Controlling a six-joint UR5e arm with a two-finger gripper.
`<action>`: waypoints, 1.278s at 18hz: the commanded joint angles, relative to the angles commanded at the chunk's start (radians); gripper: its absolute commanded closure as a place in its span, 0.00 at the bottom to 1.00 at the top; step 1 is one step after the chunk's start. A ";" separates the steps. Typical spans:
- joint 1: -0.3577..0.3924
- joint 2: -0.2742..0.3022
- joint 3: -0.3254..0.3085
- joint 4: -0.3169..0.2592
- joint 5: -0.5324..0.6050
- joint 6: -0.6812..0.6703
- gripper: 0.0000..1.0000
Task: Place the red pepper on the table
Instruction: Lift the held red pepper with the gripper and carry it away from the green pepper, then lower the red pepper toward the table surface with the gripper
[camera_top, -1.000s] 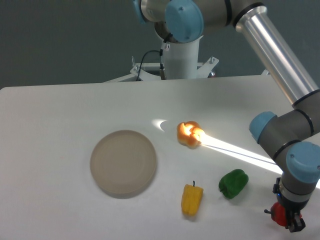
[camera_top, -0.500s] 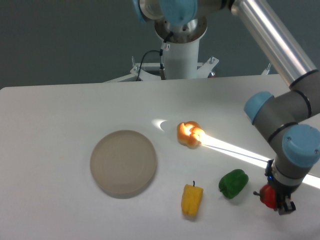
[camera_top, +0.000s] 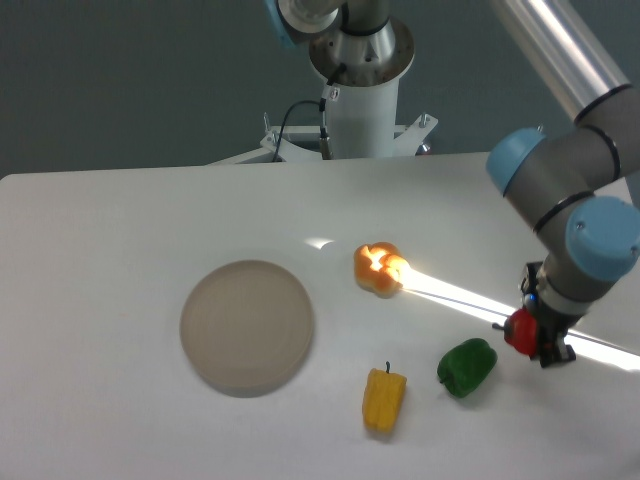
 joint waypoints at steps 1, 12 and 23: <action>0.014 0.005 -0.015 0.002 -0.002 0.023 0.34; 0.103 0.060 -0.174 0.009 -0.040 0.189 0.34; 0.082 0.065 -0.230 0.095 -0.031 0.146 0.33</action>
